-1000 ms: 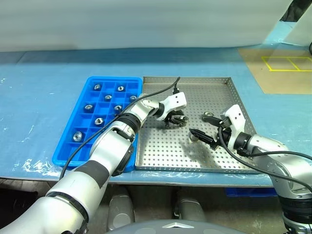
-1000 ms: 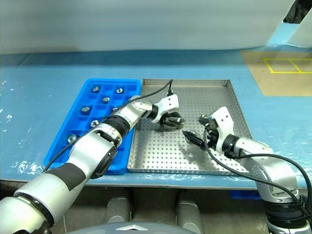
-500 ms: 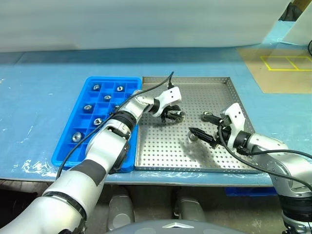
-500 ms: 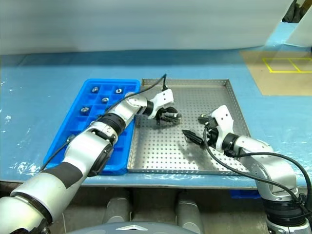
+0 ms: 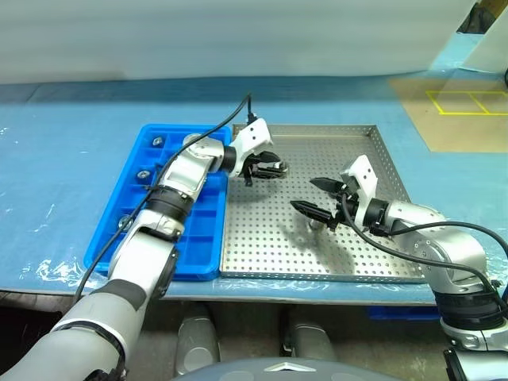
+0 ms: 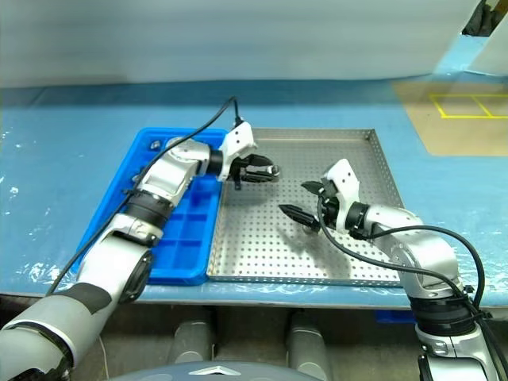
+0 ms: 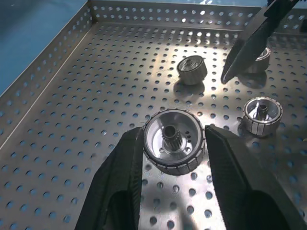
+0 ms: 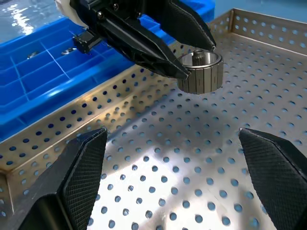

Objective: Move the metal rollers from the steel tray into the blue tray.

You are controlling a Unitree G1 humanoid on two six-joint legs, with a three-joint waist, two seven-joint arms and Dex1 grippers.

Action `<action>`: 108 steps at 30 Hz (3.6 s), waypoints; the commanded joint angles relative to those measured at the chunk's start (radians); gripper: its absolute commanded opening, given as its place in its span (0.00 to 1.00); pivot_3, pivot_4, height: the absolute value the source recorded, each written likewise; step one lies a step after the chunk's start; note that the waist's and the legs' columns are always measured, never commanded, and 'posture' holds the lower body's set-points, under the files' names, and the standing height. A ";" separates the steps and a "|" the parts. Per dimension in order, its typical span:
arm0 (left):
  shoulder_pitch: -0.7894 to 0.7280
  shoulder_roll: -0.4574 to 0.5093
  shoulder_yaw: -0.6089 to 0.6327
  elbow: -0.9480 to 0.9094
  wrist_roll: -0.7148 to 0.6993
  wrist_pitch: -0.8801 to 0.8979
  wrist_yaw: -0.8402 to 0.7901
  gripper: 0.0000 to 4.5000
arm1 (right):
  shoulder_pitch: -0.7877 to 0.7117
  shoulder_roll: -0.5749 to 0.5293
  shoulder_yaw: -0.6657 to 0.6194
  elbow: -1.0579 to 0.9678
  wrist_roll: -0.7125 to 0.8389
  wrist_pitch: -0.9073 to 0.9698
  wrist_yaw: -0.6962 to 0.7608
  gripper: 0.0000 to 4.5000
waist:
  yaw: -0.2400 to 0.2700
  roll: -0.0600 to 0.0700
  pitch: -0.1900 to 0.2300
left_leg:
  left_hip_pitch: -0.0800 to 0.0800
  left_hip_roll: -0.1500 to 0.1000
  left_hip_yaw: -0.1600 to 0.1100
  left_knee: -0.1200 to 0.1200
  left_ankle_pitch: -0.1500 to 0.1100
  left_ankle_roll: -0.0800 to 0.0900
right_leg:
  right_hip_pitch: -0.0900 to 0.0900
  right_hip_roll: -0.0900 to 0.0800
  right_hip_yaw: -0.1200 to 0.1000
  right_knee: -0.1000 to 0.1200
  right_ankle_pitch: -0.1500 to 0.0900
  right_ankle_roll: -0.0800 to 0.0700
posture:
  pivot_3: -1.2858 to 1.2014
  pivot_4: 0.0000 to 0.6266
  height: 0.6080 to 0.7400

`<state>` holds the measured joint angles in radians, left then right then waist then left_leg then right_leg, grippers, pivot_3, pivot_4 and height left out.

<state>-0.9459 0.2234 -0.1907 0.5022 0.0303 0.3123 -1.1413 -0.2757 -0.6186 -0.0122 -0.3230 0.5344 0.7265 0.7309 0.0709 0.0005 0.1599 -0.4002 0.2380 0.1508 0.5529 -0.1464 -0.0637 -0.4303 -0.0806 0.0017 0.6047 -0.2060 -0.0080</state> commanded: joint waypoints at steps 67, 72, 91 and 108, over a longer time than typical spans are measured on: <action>1.154 0.399 0.416 -1.445 -0.330 0.647 0.735 0.36 | -0.487 0.262 0.271 0.641 -0.255 -0.345 0.547 1.00 | 0.267 0.002 0.001 | -0.004 0.004 -0.003 -0.006 0.004 -0.006 | -0.008 0.005 -0.002 0.003 -0.002 -0.002 | 0.75 0.24 1.00; 1.124 0.391 0.383 -1.403 -0.318 0.620 0.757 0.36 | -0.480 0.254 0.265 0.630 -0.255 -0.339 0.542 1.00 | 0.276 0.002 0.001 | -0.003 0.004 -0.003 -0.005 0.005 -0.007 | -0.008 0.005 -0.001 0.004 -0.002 -0.002 | 0.75 0.24 1.00; 1.033 0.389 0.326 -1.354 -0.327 0.615 0.762 0.36 | -0.455 0.243 0.254 0.593 -0.247 -0.322 0.511 1.00 | 0.276 0.002 0.001 | -0.003 0.005 -0.004 0.001 0.005 -0.007 | -0.008 0.005 0.000 0.012 -0.002 -0.002 | 0.73 0.24 1.00; 0.979 0.376 0.386 -1.342 -0.318 0.790 0.851 0.36 | -0.457 0.257 0.261 0.602 -0.254 -0.327 0.497 1.00 | 0.275 0.002 0.001 | -0.003 0.005 -0.005 0.007 0.004 -0.007 | -0.009 0.005 0.000 0.017 -0.002 -0.002 | 0.73 0.24 1.00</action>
<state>0.0482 0.6004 0.1601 -0.8289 -0.2905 1.0878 -0.3008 -0.7262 -0.3642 0.2589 0.3064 0.2739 0.4067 1.2269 0.3461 0.0026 0.1610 -0.4035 0.2431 0.1461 0.5603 -0.1420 -0.0704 -0.4390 -0.0754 0.0020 0.6215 -0.2077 -0.0103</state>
